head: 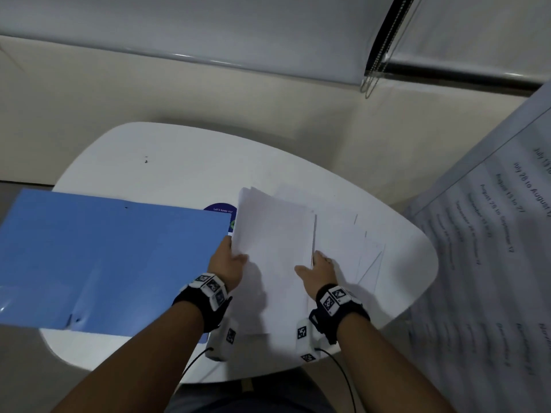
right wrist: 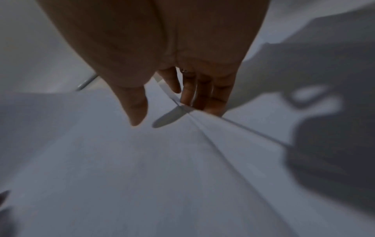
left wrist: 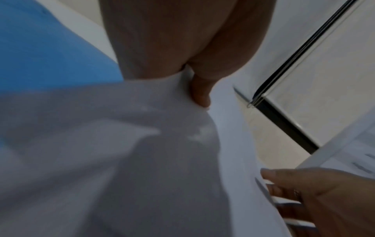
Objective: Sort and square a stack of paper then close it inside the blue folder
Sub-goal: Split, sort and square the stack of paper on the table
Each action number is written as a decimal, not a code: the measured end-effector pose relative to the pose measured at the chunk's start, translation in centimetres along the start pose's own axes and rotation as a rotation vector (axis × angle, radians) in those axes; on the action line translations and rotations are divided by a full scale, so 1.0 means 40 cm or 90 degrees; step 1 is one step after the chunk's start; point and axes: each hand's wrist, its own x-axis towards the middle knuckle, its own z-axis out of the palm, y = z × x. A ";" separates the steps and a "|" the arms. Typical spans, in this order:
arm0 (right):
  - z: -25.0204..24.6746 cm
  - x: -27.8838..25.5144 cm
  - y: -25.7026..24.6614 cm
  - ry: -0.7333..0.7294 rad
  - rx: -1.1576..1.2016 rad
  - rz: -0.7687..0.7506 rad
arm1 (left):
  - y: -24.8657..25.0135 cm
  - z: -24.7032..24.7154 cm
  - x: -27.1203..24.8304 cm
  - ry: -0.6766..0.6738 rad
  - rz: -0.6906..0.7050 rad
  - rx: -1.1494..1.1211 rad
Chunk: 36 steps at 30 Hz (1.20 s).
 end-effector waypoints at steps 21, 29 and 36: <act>-0.230 -0.183 -0.190 0.129 0.451 -0.260 | 0.151 -0.095 -0.060 -0.095 0.262 -0.116; -0.255 -0.224 -0.248 0.212 0.520 -0.359 | 0.252 -0.087 -0.099 0.003 0.299 -0.389; -0.243 -0.245 -0.260 0.287 0.492 -0.350 | 0.313 -0.079 -0.109 0.144 0.343 -0.411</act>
